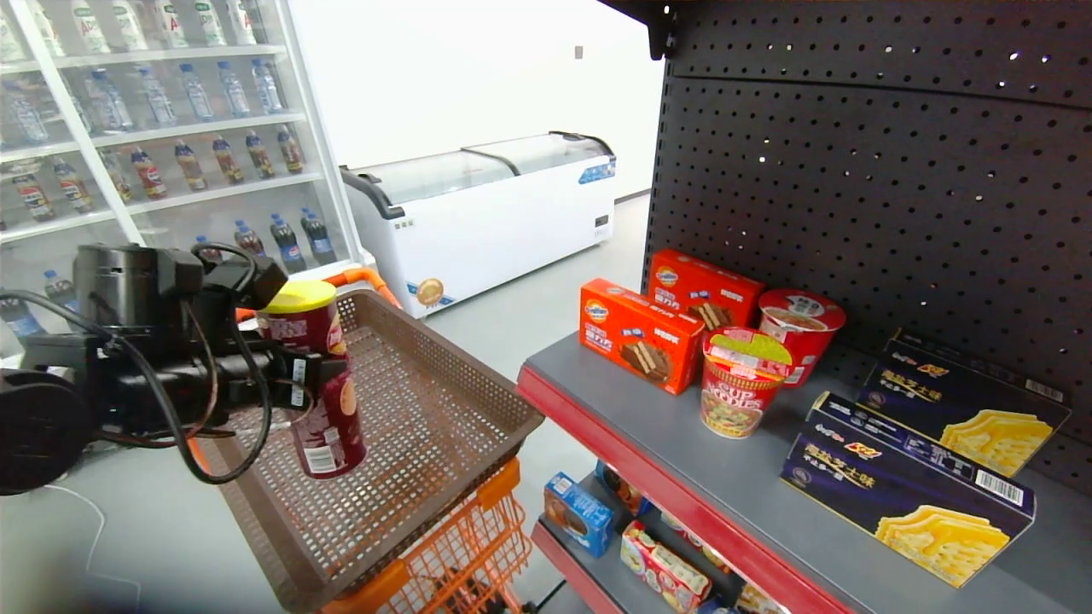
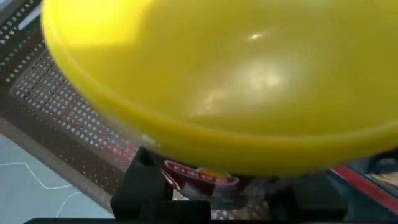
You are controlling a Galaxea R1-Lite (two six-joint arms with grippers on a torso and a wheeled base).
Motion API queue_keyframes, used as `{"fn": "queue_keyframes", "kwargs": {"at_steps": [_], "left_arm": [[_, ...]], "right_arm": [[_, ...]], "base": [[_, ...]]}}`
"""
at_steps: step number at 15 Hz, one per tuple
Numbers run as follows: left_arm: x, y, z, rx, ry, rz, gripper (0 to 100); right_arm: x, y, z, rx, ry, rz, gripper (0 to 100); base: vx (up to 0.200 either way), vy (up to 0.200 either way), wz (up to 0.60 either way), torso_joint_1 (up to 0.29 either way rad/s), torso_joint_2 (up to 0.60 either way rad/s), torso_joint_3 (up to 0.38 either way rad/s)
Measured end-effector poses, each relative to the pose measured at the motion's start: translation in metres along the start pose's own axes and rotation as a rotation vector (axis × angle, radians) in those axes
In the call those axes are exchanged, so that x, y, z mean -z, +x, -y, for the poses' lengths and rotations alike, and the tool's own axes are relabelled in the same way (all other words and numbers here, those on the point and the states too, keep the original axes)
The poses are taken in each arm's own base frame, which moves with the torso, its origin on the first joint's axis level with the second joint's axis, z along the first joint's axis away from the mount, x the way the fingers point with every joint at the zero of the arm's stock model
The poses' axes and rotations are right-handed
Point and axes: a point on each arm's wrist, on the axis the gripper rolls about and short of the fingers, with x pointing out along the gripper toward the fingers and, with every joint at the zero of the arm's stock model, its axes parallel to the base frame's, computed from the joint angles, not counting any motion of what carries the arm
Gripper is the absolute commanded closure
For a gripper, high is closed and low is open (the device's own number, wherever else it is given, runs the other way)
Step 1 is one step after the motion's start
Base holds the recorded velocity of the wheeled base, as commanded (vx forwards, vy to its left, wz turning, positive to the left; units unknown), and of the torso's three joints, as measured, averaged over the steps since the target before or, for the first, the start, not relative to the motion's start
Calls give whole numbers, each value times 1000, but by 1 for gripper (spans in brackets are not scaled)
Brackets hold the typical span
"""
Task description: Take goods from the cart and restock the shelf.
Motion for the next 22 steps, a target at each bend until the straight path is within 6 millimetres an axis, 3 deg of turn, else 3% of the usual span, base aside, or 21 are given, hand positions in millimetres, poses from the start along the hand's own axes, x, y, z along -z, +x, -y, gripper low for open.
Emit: {"fn": "queue_keyframes", "kwargs": {"at_steps": [4, 8, 15, 22], "left_arm": [[-2, -62, 7, 89, -17, -48, 100], [7, -101, 14, 206, -1, 58, 100], [8, -117, 37, 563, 78, 181, 100], [30, -120, 71, 822, 283, 182, 100]], "right_arm": [[0, 0, 0, -1, 0, 0, 0], [0, 0, 0, 0, 0, 0, 0], [0, 0, 0, 0, 0, 0, 0], [0, 0, 0, 0, 0, 0, 0]], "base": [[0, 0, 0, 0, 0, 0], [0, 0, 0, 0, 0, 0], [0, 0, 0, 0, 0, 0], [0, 0, 0, 0, 0, 0]]}}
